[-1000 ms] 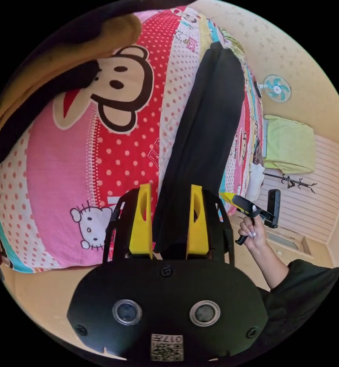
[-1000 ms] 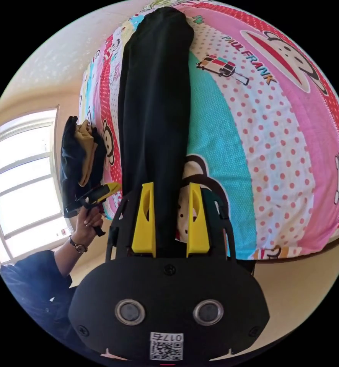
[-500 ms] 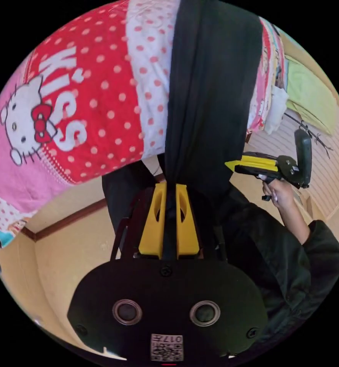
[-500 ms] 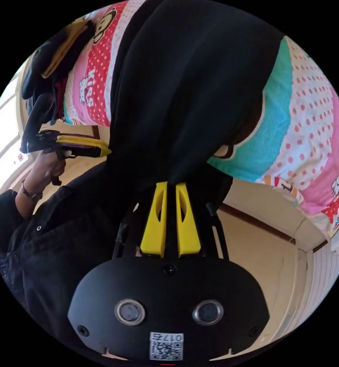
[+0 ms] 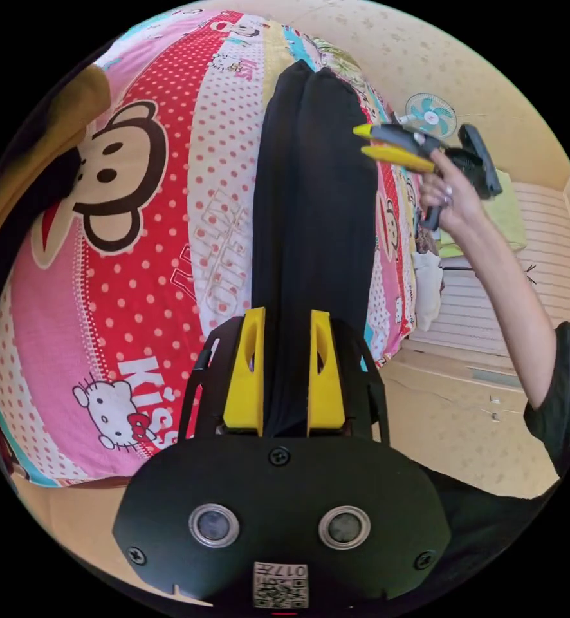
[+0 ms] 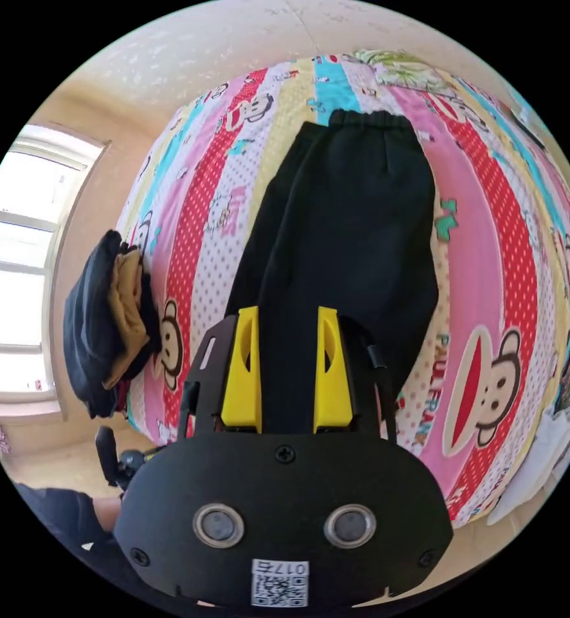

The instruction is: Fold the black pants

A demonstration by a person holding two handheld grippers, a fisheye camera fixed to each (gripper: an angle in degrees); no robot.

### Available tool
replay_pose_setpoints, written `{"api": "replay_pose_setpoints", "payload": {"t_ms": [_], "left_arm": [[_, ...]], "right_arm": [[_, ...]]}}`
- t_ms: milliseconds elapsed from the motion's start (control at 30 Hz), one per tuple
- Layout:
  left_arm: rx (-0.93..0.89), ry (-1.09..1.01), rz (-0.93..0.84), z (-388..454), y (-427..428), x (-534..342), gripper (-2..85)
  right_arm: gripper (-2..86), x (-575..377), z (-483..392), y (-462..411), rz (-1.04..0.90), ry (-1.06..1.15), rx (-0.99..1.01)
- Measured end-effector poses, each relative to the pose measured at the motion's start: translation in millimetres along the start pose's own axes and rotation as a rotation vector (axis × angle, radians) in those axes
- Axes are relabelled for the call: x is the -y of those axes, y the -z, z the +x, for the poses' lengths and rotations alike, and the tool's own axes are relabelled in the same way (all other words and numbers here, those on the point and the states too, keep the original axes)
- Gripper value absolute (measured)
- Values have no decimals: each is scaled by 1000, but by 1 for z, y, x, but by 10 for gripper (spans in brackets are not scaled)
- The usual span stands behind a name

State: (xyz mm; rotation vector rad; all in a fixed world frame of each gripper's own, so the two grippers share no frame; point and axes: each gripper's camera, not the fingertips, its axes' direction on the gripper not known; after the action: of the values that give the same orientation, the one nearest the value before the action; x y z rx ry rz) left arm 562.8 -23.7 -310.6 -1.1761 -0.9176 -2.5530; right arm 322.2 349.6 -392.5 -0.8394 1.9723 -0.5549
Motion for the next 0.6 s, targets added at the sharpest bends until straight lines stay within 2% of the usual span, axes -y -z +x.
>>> {"api": "replay_pose_setpoints", "payload": {"t_ms": [100,200,233,300,467,600], "left_arm": [[-2,20,49,1,-16,-13,109],[9,31,83,5,-19,-26,102],[10,54,85,4,-19,-30,89],[6,91,91,-2,-17,-35,59],[-142,132,125,-27,6,-41,5],[-156,170,159,-47,24,-48,-2]], "right_arm": [[133,61,-19,-13,93,11,-85],[130,93,-23,-46,30,-42,-81],[110,96,-23,-62,-21,-64,-121],[66,89,-27,-69,8,-81,-230],[37,66,-53,-31,212,-79,-119],[36,74,-67,-24,230,-60,-25]]}}
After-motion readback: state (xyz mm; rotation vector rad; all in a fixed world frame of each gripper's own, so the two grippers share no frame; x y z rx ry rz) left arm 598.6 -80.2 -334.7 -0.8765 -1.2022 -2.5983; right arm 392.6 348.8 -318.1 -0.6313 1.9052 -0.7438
